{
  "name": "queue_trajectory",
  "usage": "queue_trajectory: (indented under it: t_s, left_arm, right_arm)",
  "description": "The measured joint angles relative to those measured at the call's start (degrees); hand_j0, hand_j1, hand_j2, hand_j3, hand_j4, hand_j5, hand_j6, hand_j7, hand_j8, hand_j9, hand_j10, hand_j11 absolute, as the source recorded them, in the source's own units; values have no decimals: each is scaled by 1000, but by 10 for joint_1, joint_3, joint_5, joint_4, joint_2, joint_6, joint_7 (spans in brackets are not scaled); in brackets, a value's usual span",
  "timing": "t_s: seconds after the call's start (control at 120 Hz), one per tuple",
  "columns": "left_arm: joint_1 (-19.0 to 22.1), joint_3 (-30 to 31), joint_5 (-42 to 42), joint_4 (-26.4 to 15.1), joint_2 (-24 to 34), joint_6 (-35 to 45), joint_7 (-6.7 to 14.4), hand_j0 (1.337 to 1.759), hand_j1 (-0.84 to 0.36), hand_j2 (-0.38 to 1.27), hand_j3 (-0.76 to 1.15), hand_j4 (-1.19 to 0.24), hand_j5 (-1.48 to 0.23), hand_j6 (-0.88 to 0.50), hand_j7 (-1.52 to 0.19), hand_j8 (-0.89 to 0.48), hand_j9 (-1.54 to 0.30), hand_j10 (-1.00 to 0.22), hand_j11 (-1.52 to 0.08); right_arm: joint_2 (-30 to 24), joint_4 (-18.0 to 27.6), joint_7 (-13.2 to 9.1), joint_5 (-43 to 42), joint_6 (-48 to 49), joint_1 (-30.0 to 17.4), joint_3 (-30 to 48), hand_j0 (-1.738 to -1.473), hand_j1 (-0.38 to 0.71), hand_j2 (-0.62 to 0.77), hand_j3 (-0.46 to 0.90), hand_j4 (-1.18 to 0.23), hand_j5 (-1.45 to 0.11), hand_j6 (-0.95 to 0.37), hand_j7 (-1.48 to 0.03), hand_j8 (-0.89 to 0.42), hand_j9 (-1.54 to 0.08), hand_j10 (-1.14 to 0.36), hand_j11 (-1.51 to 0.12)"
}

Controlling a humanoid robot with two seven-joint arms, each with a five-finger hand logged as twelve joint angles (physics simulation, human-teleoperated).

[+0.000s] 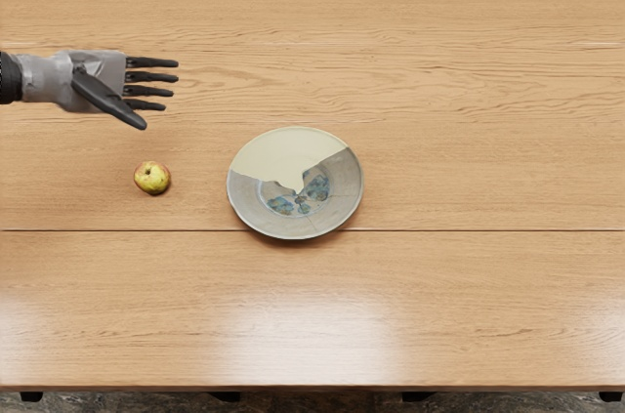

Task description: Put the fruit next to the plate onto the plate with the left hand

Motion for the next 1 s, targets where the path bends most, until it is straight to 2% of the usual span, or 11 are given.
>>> queue_trajectory:
  t_s: [0.167,0.192,0.217,0.292,0.4,0.517,0.6,0.667,0.758,0.8,1.0]
  left_arm:
    - [0,0,9,0,3,0,1,1658,349,0,0,0,0,0,0,1,0,0,0]
    - [-1,1,11,0,0,0,6,1658,349,0,0,1,0,1,0,1,0,1,0]
    - [-5,1,12,0,-4,0,23,1658,349,0,0,0,0,1,0,1,0,1,0]
    - [-79,0,64,-4,-11,0,59,1658,349,0,0,1,0,1,0,1,0,1,0]
    - [-151,0,232,-28,-39,0,81,1658,349,0,0,0,0,1,0,1,0,1,0]
    - [-145,26,419,-130,-18,0,89,1658,349,0,0,-1,0,-1,0,-1,0,-1,0]
    - [-145,86,491,-222,-1,9,91,1658,349,0,0,-2,0,-2,0,-2,0,-1,0]
    - [-138,140,537,-267,-21,68,92,1658,349,0,0,-2,0,-3,0,-3,0,-2,0]
    - [-136,185,577,-295,-33,156,92,1658,349,0,0,-3,0,-4,0,-4,0,-2,0]
    - [-114,196,596,-301,-40,193,92,1658,349,1,0,-3,0,-4,0,-3,0,-2,0]
    - [-81,214,673,-309,-46,312,92,1658,349,1,0,-4,-1,-5,0,-4,0,-3,0]
  right_arm:
    - [0,-1,0,1,-1,0,0,-1658,-333,-3,0,-13,-17,-13,-17,-13,-17,-13,-17]
    - [0,-1,0,1,-1,0,1,-1658,-333,-3,0,-13,-17,-13,-17,-13,-17,-13,-17]
    - [0,-1,0,1,-1,0,1,-1658,-333,-3,0,-13,-17,-13,-17,-13,-17,-13,-17]
    - [0,-1,0,1,-1,1,1,-1658,-333,-3,0,-13,-17,-13,-17,-13,-17,-13,-17]
    - [0,-1,0,1,-1,1,1,-1658,-333,-3,0,-13,-17,-13,-17,-13,-17,-13,-17]
    - [0,-1,0,1,-2,1,1,-1658,-333,-3,0,-13,-17,-13,-17,-13,-17,-13,-17]
    - [0,-2,0,1,-2,1,1,-1658,-333,-3,0,-13,-17,-13,-17,-13,-17,-13,-17]
    - [0,-2,0,1,-2,1,1,-1658,-333,-3,0,-13,-17,-13,-17,-13,-17,-13,-17]
    - [0,-2,0,1,-2,1,1,-1658,-333,-3,0,-13,-17,-13,-17,-13,-17,-13,-17]
    - [0,-2,0,1,-2,1,1,-1658,-333,-3,0,-13,-17,-13,-17,-13,-17,-13,-17]
    - [0,-2,0,0,-2,2,1,-1658,-333,-3,0,-13,-17,-13,-17,-13,-17,-13,-17]
